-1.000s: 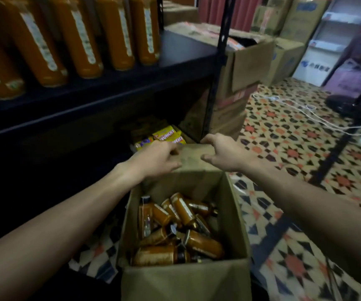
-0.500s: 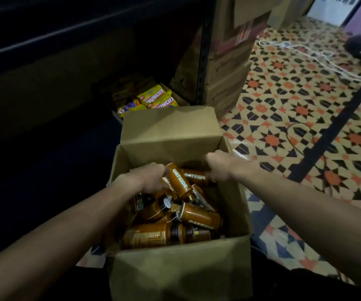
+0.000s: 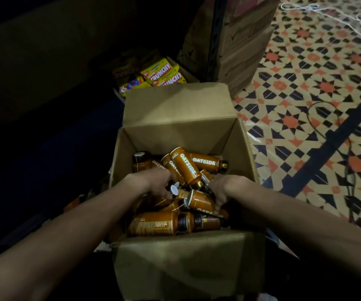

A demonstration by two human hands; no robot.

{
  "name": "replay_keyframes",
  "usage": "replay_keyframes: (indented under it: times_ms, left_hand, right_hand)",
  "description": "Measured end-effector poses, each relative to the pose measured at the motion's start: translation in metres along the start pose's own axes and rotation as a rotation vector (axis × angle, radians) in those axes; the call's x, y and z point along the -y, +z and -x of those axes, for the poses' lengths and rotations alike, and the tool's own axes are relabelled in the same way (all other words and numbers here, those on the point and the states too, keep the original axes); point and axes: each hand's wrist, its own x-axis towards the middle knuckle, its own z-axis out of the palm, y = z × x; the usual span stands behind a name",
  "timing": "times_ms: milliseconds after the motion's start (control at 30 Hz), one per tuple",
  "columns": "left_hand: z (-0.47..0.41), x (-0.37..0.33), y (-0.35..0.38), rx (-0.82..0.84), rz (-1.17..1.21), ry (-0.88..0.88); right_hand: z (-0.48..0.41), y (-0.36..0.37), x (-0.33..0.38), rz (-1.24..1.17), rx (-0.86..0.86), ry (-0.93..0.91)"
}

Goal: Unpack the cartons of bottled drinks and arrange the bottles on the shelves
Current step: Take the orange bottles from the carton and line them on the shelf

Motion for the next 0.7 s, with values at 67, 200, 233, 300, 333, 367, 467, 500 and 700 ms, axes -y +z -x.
replay_keyframes:
  times_ms: [67, 200, 233, 300, 333, 367, 467, 500, 700]
  left_hand:
    - [0.001, -0.003, 0.002, -0.014, -0.046, 0.026]
    - [0.002, -0.004, 0.011, -0.098, -0.128, 0.085]
    - [0.002, -0.004, 0.014, -0.115, -0.155, 0.095]
    - [0.004, -0.003, 0.016, -0.131, -0.199, 0.102]
    - [0.008, -0.002, 0.016, -0.128, -0.215, 0.106]
    - [0.009, -0.002, 0.015, -0.121, -0.222, 0.113]
    - [0.016, 0.001, 0.012, -0.11, -0.22, 0.117]
    - [0.018, 0.003, 0.012, -0.109, -0.221, 0.114]
    - [0.034, 0.014, 0.008, -0.074, -0.194, 0.083]
  right_hand:
    - [0.0, 0.0, 0.001, -0.005, 0.007, -0.002]
    - [-0.002, 0.005, 0.001, -0.01, 0.033, -0.009]
    - [-0.003, 0.006, 0.0, -0.012, 0.018, -0.011]
    - [0.001, 0.004, -0.001, -0.032, -0.016, -0.03]
    - [0.005, 0.001, -0.001, -0.061, -0.038, -0.042]
    - [0.007, -0.001, -0.002, -0.096, -0.065, -0.055]
    - [0.014, -0.007, -0.003, -0.094, -0.058, -0.047]
    - [0.015, -0.007, -0.001, -0.075, -0.027, -0.03]
    - [0.009, 0.025, 0.014, -0.023, -0.097, -0.008]
